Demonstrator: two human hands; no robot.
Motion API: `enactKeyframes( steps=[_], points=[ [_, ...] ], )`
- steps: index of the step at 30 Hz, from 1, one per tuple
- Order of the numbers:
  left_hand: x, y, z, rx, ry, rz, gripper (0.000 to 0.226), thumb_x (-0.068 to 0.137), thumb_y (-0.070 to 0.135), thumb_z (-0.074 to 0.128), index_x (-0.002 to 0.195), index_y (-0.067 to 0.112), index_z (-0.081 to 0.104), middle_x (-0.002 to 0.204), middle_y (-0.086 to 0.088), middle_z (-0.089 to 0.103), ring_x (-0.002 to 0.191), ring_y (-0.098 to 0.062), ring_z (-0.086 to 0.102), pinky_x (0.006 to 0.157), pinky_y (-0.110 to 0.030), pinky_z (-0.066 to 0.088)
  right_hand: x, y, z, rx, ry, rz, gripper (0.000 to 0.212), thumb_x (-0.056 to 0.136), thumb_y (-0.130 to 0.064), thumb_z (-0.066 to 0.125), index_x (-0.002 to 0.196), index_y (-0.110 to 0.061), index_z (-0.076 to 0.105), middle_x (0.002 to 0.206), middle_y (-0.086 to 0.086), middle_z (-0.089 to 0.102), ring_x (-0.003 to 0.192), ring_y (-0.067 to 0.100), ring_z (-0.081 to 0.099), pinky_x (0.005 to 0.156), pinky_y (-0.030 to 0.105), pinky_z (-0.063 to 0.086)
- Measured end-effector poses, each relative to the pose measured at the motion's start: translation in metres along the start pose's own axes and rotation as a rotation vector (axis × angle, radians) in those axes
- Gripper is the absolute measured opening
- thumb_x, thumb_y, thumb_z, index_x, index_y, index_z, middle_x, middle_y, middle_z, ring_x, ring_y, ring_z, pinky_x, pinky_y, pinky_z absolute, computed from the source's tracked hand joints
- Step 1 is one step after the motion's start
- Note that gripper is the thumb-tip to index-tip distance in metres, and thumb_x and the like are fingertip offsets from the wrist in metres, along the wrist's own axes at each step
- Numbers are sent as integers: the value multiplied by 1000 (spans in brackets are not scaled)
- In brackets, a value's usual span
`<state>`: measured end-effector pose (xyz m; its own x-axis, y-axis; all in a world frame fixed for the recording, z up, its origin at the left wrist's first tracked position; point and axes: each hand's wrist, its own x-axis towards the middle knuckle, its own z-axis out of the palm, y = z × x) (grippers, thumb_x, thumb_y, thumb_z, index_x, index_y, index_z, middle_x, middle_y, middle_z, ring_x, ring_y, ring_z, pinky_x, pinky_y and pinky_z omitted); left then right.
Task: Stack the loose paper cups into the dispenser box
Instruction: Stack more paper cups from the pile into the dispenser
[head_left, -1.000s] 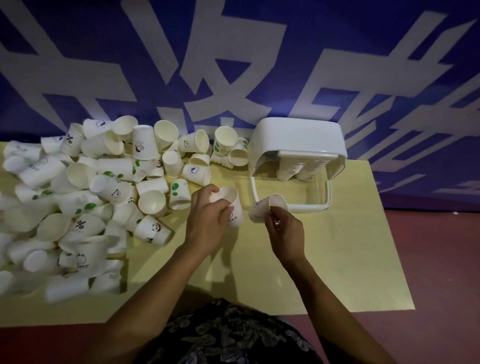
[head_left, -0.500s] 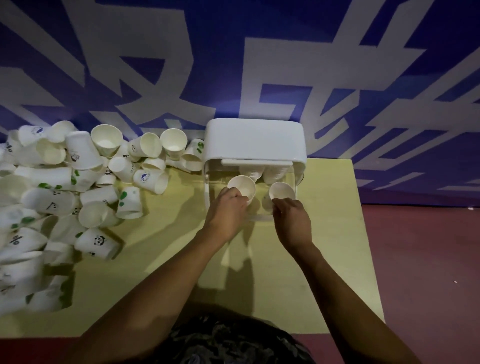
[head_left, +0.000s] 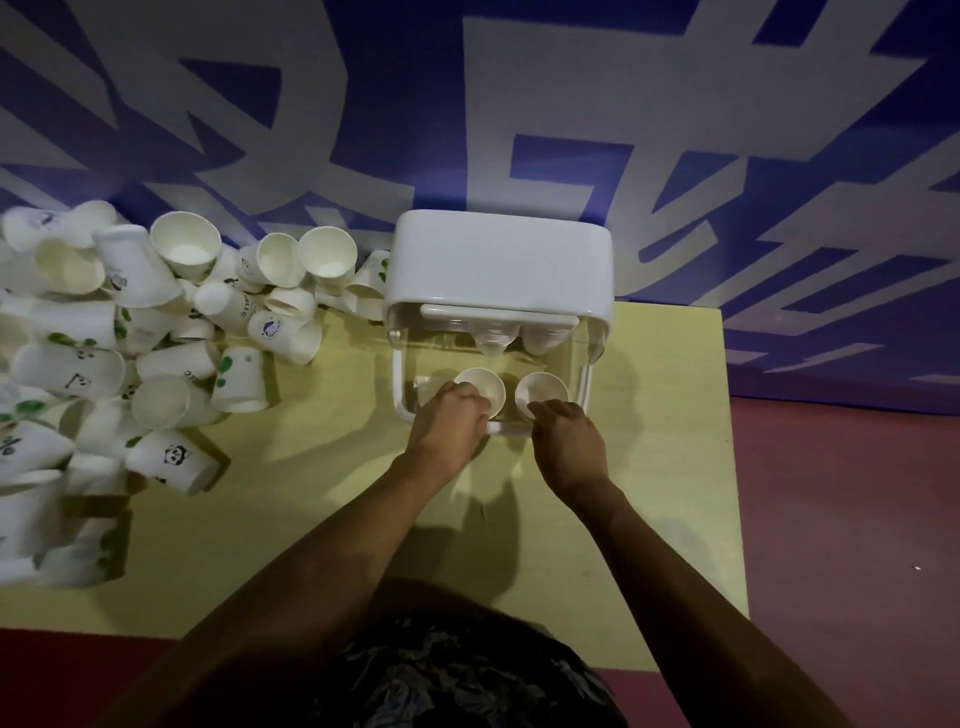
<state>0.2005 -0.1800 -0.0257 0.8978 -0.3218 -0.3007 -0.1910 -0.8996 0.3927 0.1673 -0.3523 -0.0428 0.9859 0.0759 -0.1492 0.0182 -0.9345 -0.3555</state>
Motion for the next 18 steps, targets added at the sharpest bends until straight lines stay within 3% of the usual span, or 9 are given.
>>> enactKeyframes(
  steps=[3, 8, 11, 14, 18],
  points=[
    [-13, -4, -12, -106, 102, 10, 29, 93, 24, 52, 117, 18, 66, 120, -1, 60, 112, -21, 50, 88, -36, 49, -2, -11, -3, -15, 88, -10, 28, 84, -11, 61, 110, -14, 68, 104, 5, 70, 96, 33, 62, 76, 39, 49],
    [-54, -41, -32, -206, 267, -115, 21, 93, 23, 54, 107, 20, 69, 109, 3, 64, 101, -16, 55, 81, -30, 47, -4, -63, -3, 179, 140, -125, 22, 86, -9, 63, 107, -11, 68, 97, 8, 69, 86, 32, 61, 68, 39, 53],
    [-85, -87, -39, -197, 324, -256, 17, 90, 21, 57, 103, 20, 68, 103, 1, 65, 96, -18, 57, 77, -30, 47, -5, -104, 12, 242, 58, -176, 19, 88, -13, 62, 107, -14, 68, 99, 7, 69, 89, 29, 62, 69, 37, 53],
    [-115, -144, -45, -202, 339, -428, 24, 89, 22, 59, 111, 15, 66, 108, -6, 66, 100, -24, 59, 83, -34, 48, -5, -147, 34, 340, -46, -183, 17, 91, -18, 58, 103, -15, 69, 99, 3, 70, 90, 23, 63, 72, 32, 51],
    [-147, -211, -54, -161, 343, -643, 38, 89, 25, 59, 125, 12, 57, 127, -12, 56, 118, -30, 48, 95, -41, 43, -2, -204, 61, 559, -192, -12, 14, 91, -18, 58, 93, -15, 72, 88, -1, 71, 79, 15, 64, 72, 31, 50]
  ],
)
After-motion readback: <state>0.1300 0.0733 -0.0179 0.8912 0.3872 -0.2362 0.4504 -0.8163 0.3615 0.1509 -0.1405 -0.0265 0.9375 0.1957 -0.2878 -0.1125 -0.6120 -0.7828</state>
